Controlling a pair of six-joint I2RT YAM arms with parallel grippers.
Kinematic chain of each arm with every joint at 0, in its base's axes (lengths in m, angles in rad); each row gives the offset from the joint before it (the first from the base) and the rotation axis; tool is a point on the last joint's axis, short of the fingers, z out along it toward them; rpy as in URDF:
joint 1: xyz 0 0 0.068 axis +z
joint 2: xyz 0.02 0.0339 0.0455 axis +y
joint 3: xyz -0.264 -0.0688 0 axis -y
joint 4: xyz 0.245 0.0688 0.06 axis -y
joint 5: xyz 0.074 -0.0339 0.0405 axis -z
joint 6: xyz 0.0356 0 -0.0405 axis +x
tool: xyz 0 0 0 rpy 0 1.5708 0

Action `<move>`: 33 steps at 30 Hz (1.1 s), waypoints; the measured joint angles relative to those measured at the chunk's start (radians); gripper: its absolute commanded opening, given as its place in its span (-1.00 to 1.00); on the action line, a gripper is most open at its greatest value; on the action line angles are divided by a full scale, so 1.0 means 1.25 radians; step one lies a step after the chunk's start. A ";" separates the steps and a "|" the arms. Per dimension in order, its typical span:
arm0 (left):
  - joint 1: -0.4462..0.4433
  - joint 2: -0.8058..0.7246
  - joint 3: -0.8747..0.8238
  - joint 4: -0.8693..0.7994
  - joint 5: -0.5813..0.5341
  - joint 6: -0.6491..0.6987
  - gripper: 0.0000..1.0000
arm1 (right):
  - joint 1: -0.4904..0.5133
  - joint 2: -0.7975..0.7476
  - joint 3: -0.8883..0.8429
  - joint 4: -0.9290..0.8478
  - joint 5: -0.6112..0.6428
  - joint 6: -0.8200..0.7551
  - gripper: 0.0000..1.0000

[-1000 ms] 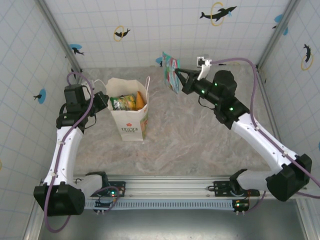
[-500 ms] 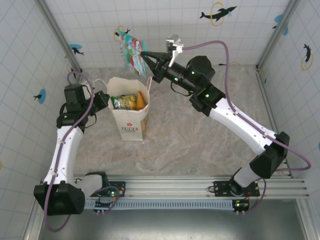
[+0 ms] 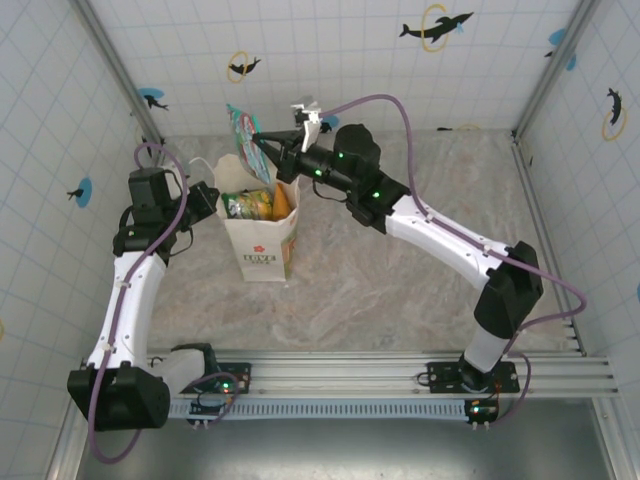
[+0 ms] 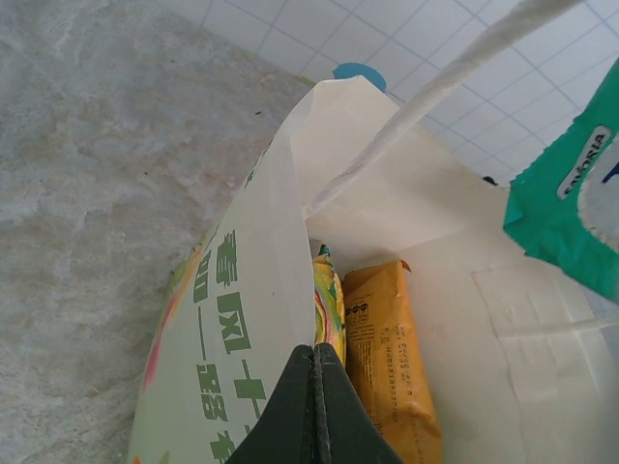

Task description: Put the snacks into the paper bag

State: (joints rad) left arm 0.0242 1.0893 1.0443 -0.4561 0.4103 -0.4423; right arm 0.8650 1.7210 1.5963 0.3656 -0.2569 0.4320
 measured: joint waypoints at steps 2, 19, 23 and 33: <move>0.000 0.000 0.000 0.000 0.000 0.000 -1.00 | 0.000 0.000 -0.014 0.008 0.002 0.007 -1.00; 0.000 0.000 0.000 0.000 0.000 0.000 -1.00 | 0.021 0.001 -0.084 0.020 0.001 0.042 -0.18; 0.000 0.001 0.000 -0.002 -0.001 0.000 -1.00 | 0.031 0.000 -0.072 -0.007 0.018 0.013 0.06; 0.000 0.002 0.000 0.000 0.000 0.000 -1.00 | 0.033 -0.212 -0.254 -0.037 0.141 -0.032 0.07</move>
State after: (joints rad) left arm 0.0242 1.0924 1.0443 -0.4557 0.4099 -0.4419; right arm 0.9058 1.4563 1.2793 0.3195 -0.0803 0.3923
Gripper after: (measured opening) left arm 0.044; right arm 0.532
